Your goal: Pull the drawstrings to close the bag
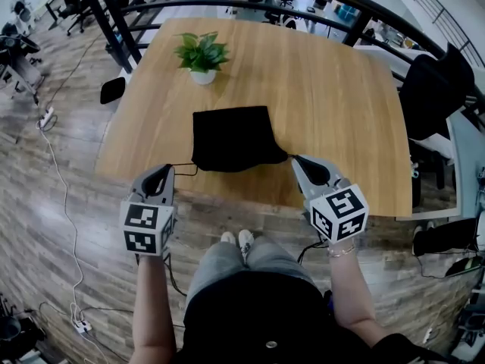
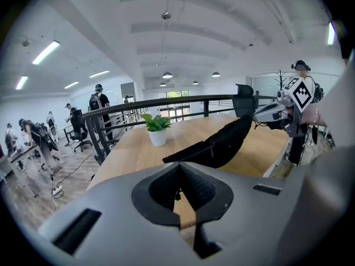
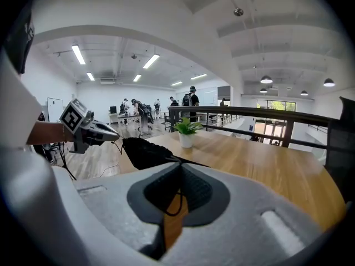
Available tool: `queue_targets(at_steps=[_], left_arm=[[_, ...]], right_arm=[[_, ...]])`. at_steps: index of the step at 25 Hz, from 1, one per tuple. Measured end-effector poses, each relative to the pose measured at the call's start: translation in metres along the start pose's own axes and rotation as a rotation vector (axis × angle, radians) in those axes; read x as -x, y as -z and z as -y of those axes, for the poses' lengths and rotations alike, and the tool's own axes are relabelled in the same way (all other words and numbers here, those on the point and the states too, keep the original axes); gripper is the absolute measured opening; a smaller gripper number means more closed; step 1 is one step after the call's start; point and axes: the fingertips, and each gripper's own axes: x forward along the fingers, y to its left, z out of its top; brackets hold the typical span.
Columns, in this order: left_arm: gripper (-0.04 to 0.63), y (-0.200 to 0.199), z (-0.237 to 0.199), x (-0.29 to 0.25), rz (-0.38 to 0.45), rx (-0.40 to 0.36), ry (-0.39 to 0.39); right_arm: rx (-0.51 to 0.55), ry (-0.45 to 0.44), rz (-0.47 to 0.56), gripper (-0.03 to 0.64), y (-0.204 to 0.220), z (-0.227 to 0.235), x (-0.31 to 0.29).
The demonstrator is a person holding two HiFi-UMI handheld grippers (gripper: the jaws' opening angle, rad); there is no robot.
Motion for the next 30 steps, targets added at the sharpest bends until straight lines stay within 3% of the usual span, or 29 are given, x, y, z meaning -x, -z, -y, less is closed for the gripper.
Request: queue_targets(at_steps=[9, 30], left_arm=[[0.013, -0.015, -0.006, 0.010, 0.080, 0.107, -0.018], [0.014, -0.037, -0.036, 0.025, 0.168, 0.157, -0.108]], right_arm=[[-0.016, 0.018, 0.046, 0.003, -0.016, 0.008, 0.009], [-0.050, 0.080, 0.098, 0.003, -0.042, 0.028, 0.018]])
